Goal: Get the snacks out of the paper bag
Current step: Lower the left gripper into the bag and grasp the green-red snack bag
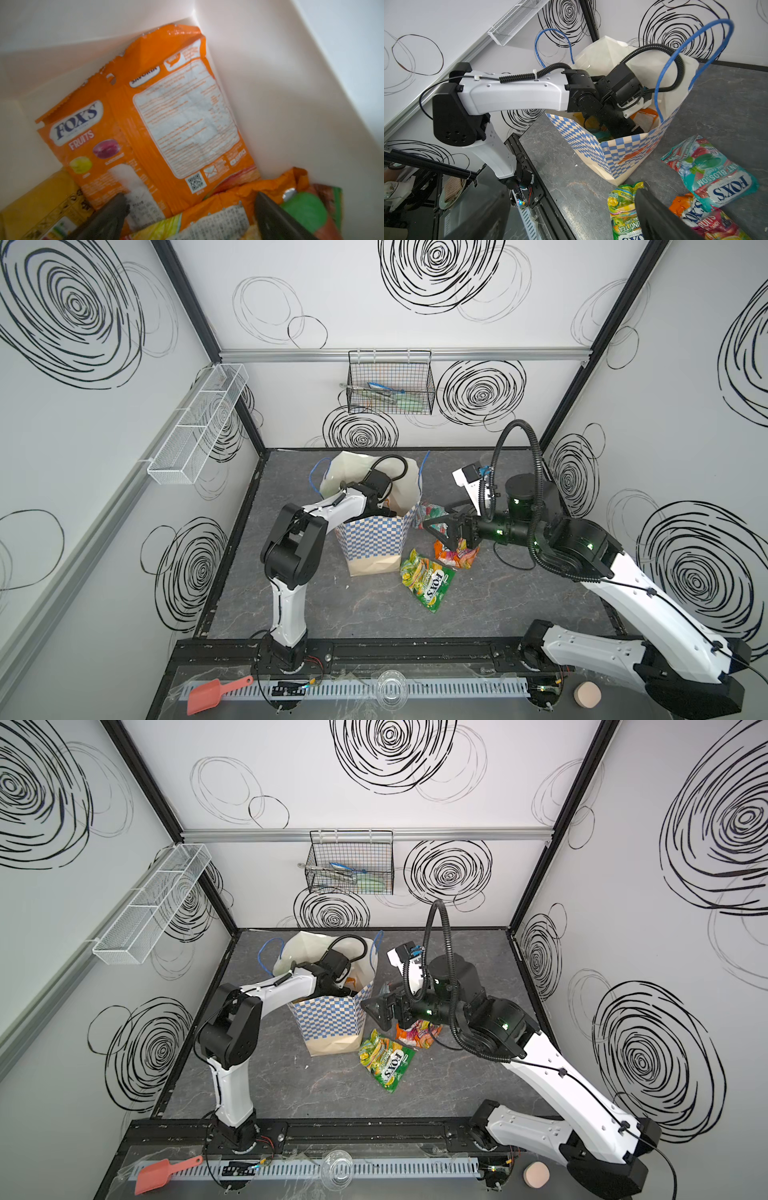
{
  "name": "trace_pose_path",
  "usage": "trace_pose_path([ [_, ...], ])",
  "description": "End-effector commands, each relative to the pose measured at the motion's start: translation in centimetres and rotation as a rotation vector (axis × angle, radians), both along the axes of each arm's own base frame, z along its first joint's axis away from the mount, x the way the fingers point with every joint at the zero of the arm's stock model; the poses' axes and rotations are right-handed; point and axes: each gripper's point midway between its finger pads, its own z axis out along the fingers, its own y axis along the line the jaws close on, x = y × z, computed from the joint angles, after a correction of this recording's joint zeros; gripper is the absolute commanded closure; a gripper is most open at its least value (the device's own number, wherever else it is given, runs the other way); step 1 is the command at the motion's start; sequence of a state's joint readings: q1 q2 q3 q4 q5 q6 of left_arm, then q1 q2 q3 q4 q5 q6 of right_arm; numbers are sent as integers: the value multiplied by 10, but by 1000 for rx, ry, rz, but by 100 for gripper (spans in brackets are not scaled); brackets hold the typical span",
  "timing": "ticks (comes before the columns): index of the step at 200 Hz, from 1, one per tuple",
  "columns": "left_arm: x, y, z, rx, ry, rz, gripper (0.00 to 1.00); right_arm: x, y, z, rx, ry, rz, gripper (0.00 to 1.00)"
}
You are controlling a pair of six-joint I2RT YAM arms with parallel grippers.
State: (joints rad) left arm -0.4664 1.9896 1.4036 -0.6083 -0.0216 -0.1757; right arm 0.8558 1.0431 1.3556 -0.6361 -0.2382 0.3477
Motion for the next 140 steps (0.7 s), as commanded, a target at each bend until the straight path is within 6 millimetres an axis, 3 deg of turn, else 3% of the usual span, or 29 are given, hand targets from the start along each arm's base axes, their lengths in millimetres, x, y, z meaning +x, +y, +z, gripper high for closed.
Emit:
trace_pose_path([
  [1,-74,42,-55,225,315,-63,19,-4,-1,21,60,-32,-3,3],
  [80,-38,11,-2,56,145,-63,100,-7,-10,27,85,-52,-36,3],
  [140,-7,1,62,-22,-49,-28,100,-6,-14,24,80,-60,-57,3],
])
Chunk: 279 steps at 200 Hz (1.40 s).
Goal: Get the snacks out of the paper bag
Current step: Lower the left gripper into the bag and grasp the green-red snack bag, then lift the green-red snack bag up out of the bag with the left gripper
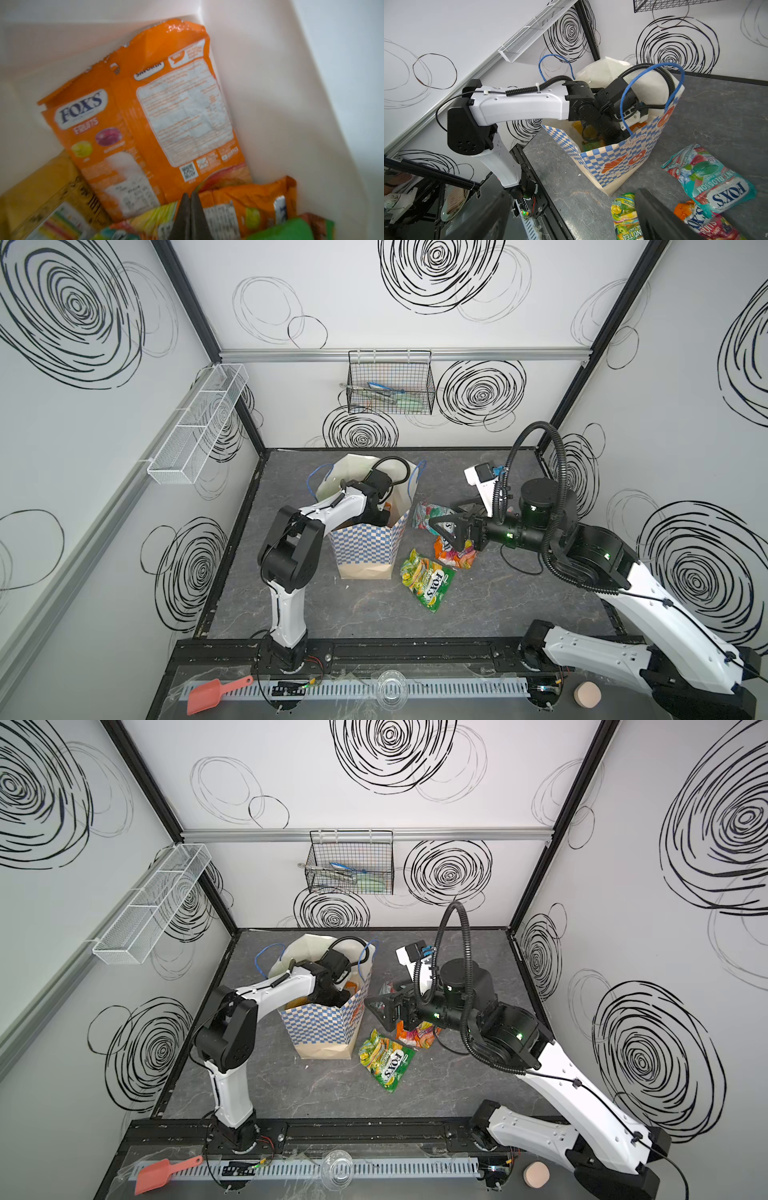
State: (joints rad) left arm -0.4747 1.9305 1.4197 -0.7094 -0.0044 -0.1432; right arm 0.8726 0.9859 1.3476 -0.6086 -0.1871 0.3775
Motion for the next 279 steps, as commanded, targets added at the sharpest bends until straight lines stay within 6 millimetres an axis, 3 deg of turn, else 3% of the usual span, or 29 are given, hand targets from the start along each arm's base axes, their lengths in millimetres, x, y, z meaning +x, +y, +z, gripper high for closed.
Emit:
trace_pose_path([
  [1,9,0,40,-31,-78,16,100,0,-3,5,21,-21,-16,3],
  [81,26,-11,125,-126,-253,16,100,2,-3,1,13,-20,-26,3],
  [154,30,-10,202,-211,-415,25,100,4,-1,-4,9,-15,-29,3],
  [242,28,1,251,-239,-505,28,100,6,1,-9,9,-11,-33,3],
  [279,34,25,289,-227,-635,80,100,7,1,-8,13,-17,-37,3],
])
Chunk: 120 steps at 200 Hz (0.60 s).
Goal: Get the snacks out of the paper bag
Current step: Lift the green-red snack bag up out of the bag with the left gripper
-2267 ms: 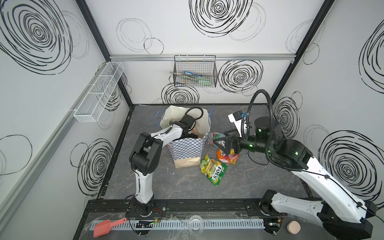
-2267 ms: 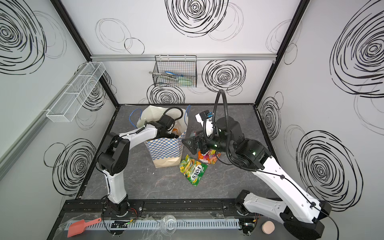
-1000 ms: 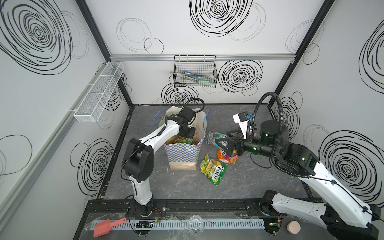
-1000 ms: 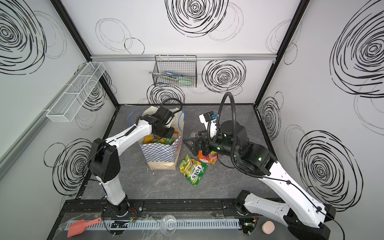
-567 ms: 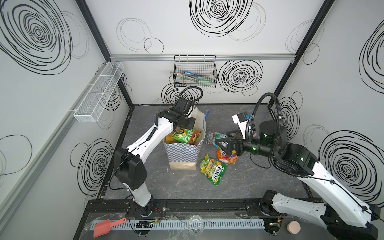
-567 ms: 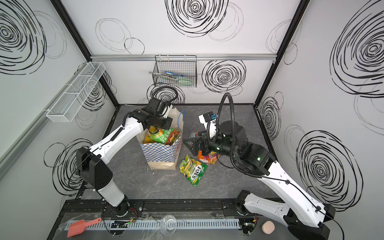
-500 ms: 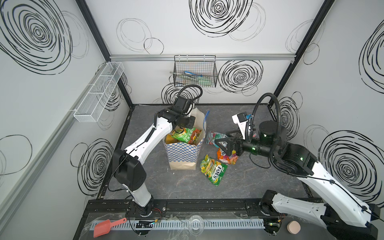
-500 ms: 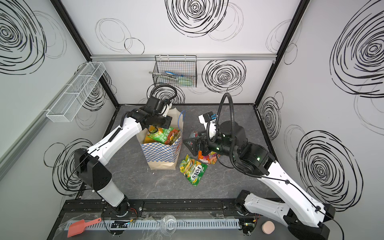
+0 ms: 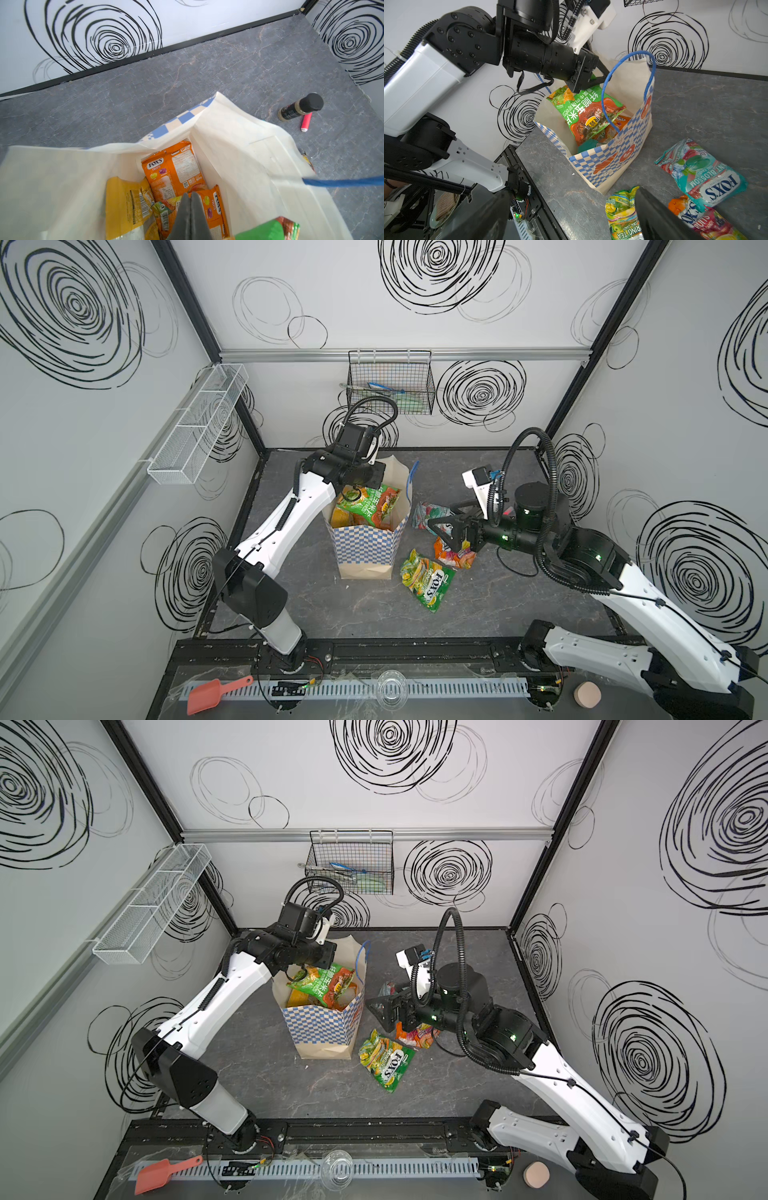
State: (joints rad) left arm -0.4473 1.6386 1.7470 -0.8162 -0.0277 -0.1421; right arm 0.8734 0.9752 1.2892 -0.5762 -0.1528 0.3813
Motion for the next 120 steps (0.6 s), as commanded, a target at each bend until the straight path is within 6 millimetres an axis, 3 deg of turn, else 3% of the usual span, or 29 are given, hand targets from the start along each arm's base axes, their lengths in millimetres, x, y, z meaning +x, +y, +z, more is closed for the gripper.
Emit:
trace_pose_path([
  [1,3,24,59,-28,-167,56,100,0,2,7,30,-22,-3,3],
  [57,-10,25,125,-129,-360,11,100,1,2,4,34,-20,-8,3],
  [102,-38,23,179,-269,-497,-28,100,3,0,2,27,-27,-24,3],
  [120,-55,11,198,-337,-543,-80,100,6,-3,0,23,-33,-45,3],
])
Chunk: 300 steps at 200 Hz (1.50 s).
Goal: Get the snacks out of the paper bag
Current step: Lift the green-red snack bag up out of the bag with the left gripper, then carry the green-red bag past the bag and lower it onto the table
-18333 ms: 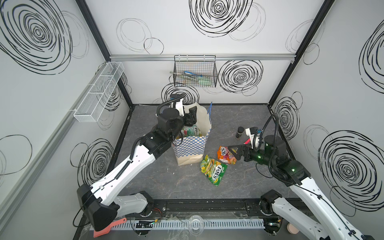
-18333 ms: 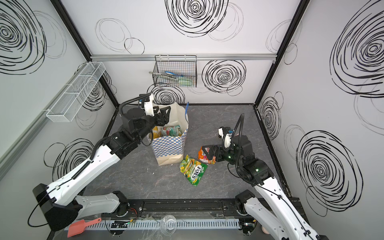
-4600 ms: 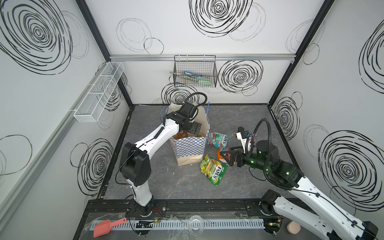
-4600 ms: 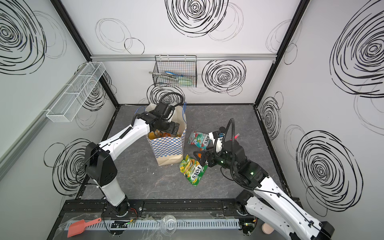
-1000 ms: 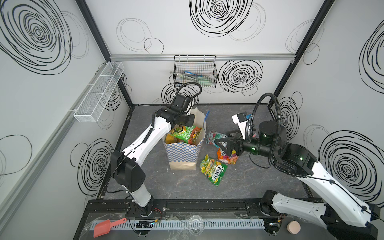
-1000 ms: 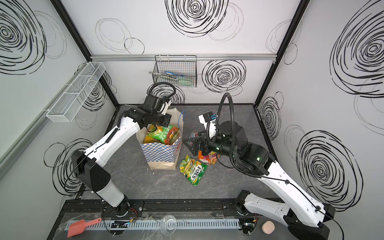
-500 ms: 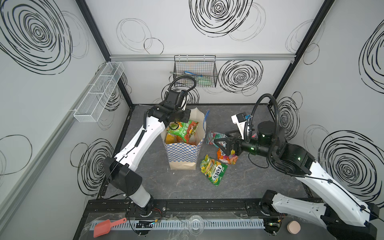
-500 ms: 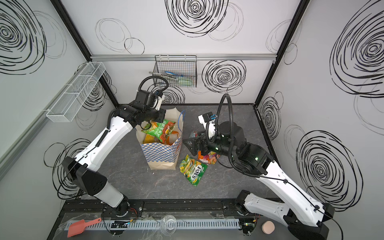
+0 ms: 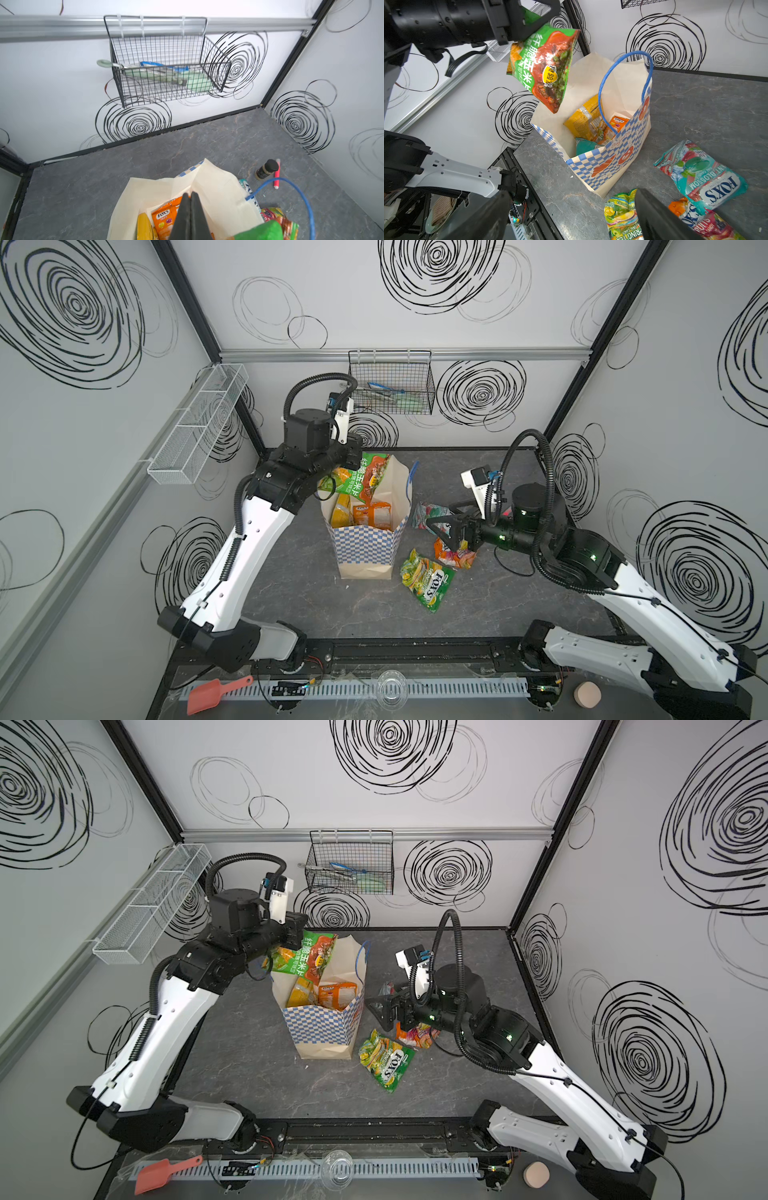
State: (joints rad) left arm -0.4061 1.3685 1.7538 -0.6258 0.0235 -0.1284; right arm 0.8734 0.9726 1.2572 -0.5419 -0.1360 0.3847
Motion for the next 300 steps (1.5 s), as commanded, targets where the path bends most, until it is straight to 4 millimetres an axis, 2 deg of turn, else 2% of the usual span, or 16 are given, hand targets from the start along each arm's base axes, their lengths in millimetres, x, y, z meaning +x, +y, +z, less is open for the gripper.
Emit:
trace_pose_path([
  [1,-21,-15,46,-116,-135,-85,100,1,-4,6,22,-29,-29,3],
  [43,-67,-46,92,-238,-280,-211,100,8,-22,-6,9,-56,-121,3],
  [65,-86,-69,104,-256,-323,-244,100,11,-35,-17,-8,-60,-180,3],
  [88,-100,-97,108,-242,-363,-255,100,12,-47,-19,5,-63,-230,3],
  [105,-101,-116,108,-247,-391,-238,100,12,-63,-21,20,-67,-294,3],
  [129,-98,-153,108,-273,-433,-241,100,8,-86,-25,62,-76,-372,3],
  [169,-77,-217,93,-251,-491,-212,100,-7,-115,-36,67,-33,-432,3],
  [191,-60,-251,71,-185,-502,-173,100,-15,-131,-45,66,-2,-463,3],
  [205,-46,-270,48,-133,-481,-155,100,-21,-140,-48,75,14,-476,3],
  [248,-15,-310,-45,-27,-336,-167,100,-36,-165,-51,105,59,-523,3],
  [265,-15,-327,-83,-42,-258,-228,100,-42,-168,-50,125,83,-522,3],
  [300,-33,-372,-162,-49,-109,-381,100,-53,-163,-42,128,131,-461,3],
])
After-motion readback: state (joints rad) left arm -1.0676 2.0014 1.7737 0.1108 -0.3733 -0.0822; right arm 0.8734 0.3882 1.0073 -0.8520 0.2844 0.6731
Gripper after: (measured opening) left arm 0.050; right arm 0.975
